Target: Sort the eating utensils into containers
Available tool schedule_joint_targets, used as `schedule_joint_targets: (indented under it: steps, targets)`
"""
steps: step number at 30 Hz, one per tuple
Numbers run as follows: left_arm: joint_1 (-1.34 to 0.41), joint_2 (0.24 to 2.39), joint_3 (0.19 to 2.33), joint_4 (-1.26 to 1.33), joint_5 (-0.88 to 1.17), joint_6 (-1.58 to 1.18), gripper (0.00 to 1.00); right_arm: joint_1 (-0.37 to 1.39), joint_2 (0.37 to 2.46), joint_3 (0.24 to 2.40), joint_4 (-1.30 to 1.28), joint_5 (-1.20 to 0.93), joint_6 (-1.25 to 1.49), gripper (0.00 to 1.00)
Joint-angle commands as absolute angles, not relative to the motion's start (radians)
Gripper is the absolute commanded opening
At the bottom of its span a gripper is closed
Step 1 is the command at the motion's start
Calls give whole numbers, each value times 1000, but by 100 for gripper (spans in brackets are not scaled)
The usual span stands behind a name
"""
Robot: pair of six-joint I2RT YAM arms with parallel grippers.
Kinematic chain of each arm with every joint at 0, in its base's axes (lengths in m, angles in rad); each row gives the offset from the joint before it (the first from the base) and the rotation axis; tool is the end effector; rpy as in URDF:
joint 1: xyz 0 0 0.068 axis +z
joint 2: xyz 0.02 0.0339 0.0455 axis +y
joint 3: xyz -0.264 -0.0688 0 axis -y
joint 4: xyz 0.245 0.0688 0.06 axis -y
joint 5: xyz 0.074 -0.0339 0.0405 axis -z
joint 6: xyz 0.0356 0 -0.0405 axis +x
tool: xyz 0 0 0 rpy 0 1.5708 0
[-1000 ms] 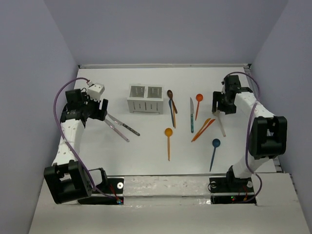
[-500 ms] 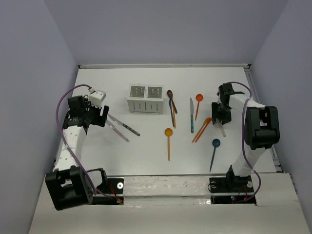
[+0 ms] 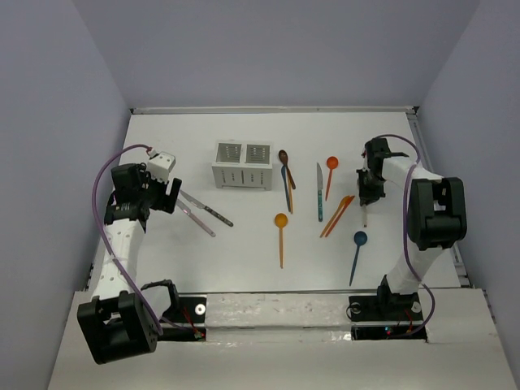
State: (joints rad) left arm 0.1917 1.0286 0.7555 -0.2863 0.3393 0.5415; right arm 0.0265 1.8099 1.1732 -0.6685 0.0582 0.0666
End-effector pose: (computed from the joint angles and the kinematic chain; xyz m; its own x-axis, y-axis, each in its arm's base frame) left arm 0.2251 0.0316 0.2742 -0.3963 0.4182 -0.8174 0.3519 0.8914 0.2855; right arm 0.3439 0.0070 0.1669 -0.9632 0.0409 -0.2656 0.0530 0.9978 -0.0385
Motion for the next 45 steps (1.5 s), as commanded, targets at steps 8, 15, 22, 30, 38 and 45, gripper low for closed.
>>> schedule_joint_targets:
  steps: [8, 15, 22, 30, 38, 45]
  targets:
    - [195, 1009, 726, -174, 328, 516, 90, 165, 1475, 1383, -635, 247, 55, 0]
    - [195, 1017, 684, 7, 322, 372, 91, 507, 1324, 1372, 16, 252, 25, 0]
    - [195, 993, 591, 153, 330, 298, 91, 721, 1528, 1319, 604, 328, 28, 0]
    - [196, 920, 505, 221, 342, 305, 92, 765, 1840, 1342, 811, 361, 21, 0]
    - [196, 920, 497, 230, 339, 307, 93, 765, 1913, 1278, 746, 365, 15, 0]
    - [196, 919, 495, 230, 336, 307, 93, 765, 1924, 1290, 597, 307, 37, 47]
